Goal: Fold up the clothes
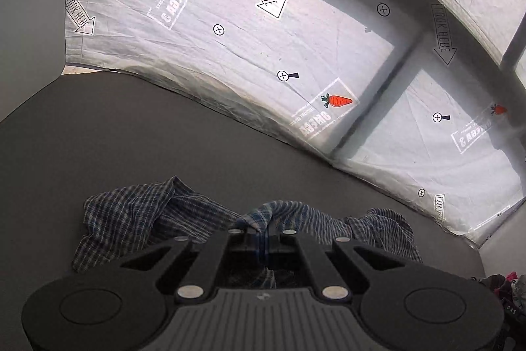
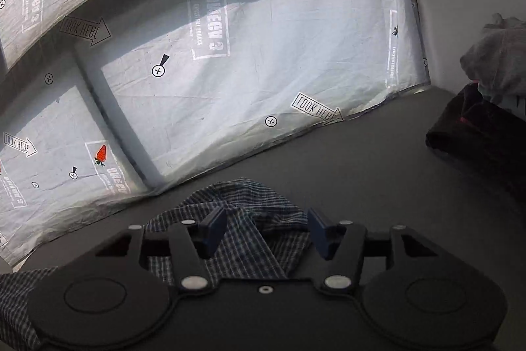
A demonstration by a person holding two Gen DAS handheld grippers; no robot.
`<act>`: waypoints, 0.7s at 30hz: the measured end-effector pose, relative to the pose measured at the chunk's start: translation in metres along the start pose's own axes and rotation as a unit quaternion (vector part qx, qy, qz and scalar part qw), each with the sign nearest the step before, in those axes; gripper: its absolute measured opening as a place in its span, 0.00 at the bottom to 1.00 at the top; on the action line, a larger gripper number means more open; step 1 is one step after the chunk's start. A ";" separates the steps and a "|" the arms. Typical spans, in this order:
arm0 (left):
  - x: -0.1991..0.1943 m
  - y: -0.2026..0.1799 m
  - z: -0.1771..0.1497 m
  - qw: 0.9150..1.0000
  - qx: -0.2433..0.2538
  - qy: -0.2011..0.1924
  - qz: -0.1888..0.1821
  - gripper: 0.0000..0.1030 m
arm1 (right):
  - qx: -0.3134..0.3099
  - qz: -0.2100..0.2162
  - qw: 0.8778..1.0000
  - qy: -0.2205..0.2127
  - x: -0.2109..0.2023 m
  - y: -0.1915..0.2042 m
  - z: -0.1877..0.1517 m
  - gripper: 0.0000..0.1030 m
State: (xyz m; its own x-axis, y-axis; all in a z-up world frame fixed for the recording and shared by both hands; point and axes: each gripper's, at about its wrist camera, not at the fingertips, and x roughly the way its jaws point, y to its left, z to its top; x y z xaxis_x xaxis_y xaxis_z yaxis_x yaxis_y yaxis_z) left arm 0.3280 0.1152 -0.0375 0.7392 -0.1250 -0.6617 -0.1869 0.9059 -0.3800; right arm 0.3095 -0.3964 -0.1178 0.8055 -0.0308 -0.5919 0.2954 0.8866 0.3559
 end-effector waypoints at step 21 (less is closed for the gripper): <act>-0.043 0.013 -0.024 0.998 -0.054 0.013 0.010 0.02 | 0.066 0.109 0.991 0.035 -0.016 -0.010 -0.055 0.01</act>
State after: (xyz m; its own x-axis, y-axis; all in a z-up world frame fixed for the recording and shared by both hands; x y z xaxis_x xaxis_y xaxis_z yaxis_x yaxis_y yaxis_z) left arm 0.2781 0.1223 -0.0297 0.7180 -0.1187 -0.6858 -0.2715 0.8595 -0.4331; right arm 0.2649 -0.3796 -0.1516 0.8212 0.1918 -0.5374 0.1863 0.8001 0.5702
